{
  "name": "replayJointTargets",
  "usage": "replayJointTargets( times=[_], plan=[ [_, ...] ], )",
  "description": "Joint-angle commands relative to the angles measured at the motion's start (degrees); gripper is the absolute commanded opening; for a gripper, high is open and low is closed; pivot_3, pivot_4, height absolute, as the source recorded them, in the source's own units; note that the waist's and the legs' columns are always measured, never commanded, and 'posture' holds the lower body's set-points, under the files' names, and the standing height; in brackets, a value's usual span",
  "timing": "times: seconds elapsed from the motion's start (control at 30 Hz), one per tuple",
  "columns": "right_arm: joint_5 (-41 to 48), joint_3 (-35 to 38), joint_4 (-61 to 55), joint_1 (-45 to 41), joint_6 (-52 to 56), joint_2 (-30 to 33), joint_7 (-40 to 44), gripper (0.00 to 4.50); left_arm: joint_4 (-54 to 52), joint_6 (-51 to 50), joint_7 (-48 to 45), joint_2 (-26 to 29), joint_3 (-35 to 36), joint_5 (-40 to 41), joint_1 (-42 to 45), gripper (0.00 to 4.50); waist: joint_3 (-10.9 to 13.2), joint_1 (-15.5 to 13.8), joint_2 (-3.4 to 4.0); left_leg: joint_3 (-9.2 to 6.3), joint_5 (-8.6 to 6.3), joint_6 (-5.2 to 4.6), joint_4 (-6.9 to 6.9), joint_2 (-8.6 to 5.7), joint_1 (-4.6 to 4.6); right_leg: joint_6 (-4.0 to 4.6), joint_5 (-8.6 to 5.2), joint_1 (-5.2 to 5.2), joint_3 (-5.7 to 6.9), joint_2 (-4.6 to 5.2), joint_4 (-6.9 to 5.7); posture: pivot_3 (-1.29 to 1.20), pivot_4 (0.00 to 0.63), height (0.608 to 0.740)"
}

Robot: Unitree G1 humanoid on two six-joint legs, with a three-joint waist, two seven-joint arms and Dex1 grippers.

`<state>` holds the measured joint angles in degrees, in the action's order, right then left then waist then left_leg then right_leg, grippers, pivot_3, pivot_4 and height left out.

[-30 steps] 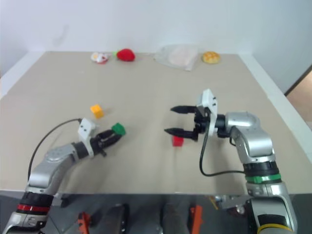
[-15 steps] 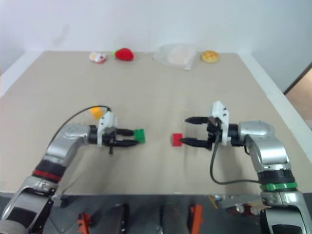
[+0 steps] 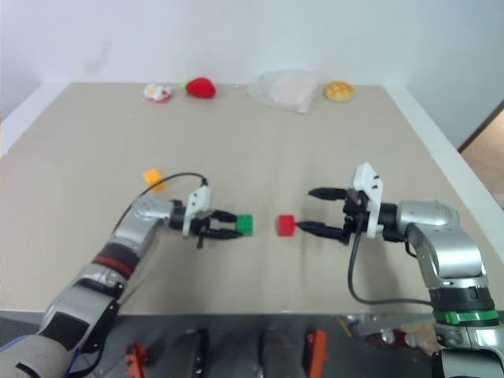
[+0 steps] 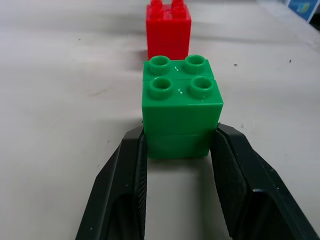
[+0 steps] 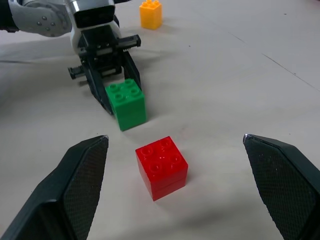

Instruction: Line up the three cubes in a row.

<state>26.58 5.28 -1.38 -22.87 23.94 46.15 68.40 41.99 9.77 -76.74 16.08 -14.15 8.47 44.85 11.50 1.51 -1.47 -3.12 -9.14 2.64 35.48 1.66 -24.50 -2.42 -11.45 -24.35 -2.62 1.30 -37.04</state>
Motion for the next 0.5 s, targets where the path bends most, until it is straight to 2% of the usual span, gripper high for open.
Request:
replayJointTargets(
  times=[0.03, 0.23, 0.3, 0.47, 0.5],
  plan=[
    [1.1, 1.79, -2.45, -0.3, -0.1, 0.65, -0.5, 4.5, 0.98, 2.31, 0.29, 0.1, 0.53, -1.14, 1.26, 1.27, 0.0, 0.03, 0.0, 0.0, 0.0, 0.0, 0.0, 0.0, 0.0, 0.0, 0.0, 0.0, 0.0, 0.0, 0.0, 0.0, 0.15, 0.74],
    [0.99, 1.22, -1.72, -1.17, -0.43, 0.06, -0.89, 4.5, 2.11, 2.95, 2.17, 0.06, 0.77, -2.23, 0.75, 1.27, 0.0, 0.02, 0.0, -0.02, 0.0, -0.01, 0.01, 0.01, 0.02, -0.03, 0.02, 0.02, 0.0, -0.02, -0.01, 0.0, 0.15, 0.74],
    [0.96, 0.98, -1.43, -1.64, -0.52, -0.18, -1.03, 4.5, 2.19, 2.41, 2.76, 0.06, 0.94, -2.28, 0.52, 2.31, 0.0, 0.03, 0.0, -0.02, 0.01, -0.03, 0.05, 0.01, 0.03, -0.06, 0.05, 0.03, 0.0, -0.02, -0.01, 0.0, 0.15, 0.74],
    [0.87, 0.68, -0.93, -2.47, -0.74, -0.62, -1.03, 4.5, 1.54, 1.94, 3.03, 1.11, 1.36, -2.41, -0.15, 3.99, 0.0, 0.03, 0.0, -0.01, 0.02, -0.04, 0.06, 0.01, 0.05, -0.06, 0.08, 0.04, -0.02, -0.03, -0.01, 0.0, 0.15, 0.74],
    [0.83, 0.63, -0.79, -2.64, -0.78, -0.68, -1.0, 4.5, 1.33, 1.18, 2.58, 1.61, 1.31, -2.38, -0.32, 3.99, 0.0, 0.04, 0.0, -0.01, 0.02, -0.04, 0.05, 0.01, 0.05, -0.06, 0.07, 0.04, -0.02, -0.03, -0.01, 0.0, 0.15, 0.74]
  ],
)
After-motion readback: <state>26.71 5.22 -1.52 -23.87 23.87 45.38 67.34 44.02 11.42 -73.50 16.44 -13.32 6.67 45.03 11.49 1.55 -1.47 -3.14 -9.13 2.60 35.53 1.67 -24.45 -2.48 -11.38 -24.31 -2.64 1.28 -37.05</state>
